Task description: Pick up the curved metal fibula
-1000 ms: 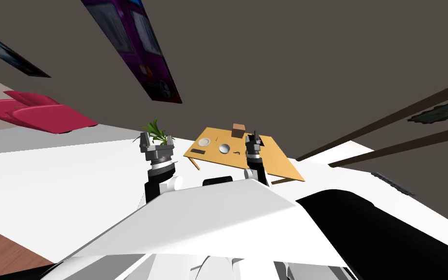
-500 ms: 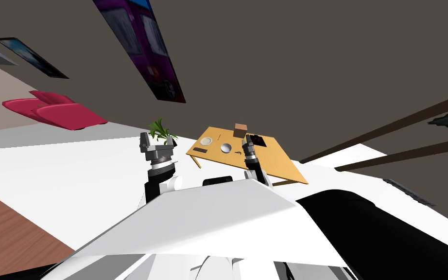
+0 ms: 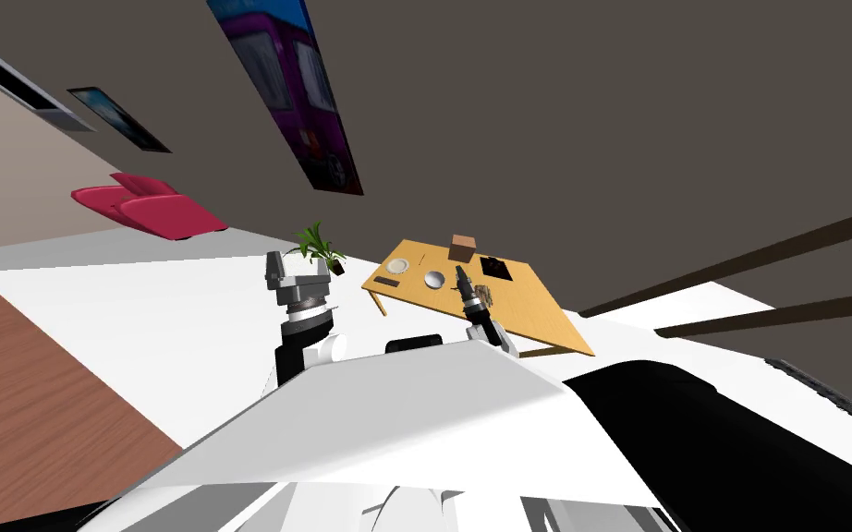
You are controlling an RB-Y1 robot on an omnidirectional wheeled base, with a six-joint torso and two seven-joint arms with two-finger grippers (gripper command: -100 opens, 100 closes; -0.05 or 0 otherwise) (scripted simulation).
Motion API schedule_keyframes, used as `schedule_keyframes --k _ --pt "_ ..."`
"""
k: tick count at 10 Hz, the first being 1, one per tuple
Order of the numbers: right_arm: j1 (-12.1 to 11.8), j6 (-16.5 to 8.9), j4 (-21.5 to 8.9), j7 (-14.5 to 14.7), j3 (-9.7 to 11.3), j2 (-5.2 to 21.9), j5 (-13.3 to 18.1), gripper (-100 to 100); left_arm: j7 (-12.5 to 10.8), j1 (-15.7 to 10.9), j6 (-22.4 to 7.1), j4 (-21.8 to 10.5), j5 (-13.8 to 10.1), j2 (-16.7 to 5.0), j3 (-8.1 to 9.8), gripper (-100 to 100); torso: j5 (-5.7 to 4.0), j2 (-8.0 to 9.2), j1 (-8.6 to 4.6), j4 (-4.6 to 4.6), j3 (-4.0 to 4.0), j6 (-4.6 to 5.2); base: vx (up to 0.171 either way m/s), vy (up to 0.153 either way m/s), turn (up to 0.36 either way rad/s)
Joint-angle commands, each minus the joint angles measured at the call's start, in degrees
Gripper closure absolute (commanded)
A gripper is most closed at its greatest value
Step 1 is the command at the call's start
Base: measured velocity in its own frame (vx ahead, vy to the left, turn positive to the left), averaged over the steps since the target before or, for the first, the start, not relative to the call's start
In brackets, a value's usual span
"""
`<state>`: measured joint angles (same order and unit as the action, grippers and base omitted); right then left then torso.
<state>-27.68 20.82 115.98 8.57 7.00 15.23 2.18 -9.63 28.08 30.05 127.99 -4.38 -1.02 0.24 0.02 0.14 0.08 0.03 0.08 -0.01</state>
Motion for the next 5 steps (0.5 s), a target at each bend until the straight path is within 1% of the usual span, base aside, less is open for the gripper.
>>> schedule_keyframes --k 1,2,3,4,5 --pt "0.5 -0.2 -2.0 1.4 0.4 0.8 0.1 -100 0.0 0.0 0.0 0.0 0.0 0.0 0.00 0 0.00 0.00 0.00 0.00 0.00 0.00 -0.026 0.020 0.047" --pt "1.1 -0.4 -4.2 3.5 1.0 2.5 0.4 -100 0.0 0.0 0.0 0.0 0.0 0.0 0.00 0 0.00 -0.04 -0.02 -0.01 -0.02 0.02 -0.026 0.024 0.106" --pt "1.1 -0.4 -4.7 3.5 1.0 2.5 0.4 -100 0.0 0.0 0.0 0.0 0.0 0.0 0.00 0 0.00 -0.05 -0.01 -0.01 -0.03 0.00 -0.025 0.018 0.054" --pt "1.7 -0.6 -7.1 5.7 1.7 4.3 0.8 -100 0.0 0.0 0.0 0.0 0.0 0.0 0.00 0 -0.01 -0.05 -0.03 -0.01 -0.03 0.02 -0.031 0.024 0.112" --pt "2.3 -0.8 -9.6 7.3 2.4 6.2 1.3 -100 0.0 0.0 0.0 0.0 0.0 0.0 0.00 0 -0.01 -0.05 -0.03 -0.01 -0.03 0.00 -0.039 0.039 0.191"
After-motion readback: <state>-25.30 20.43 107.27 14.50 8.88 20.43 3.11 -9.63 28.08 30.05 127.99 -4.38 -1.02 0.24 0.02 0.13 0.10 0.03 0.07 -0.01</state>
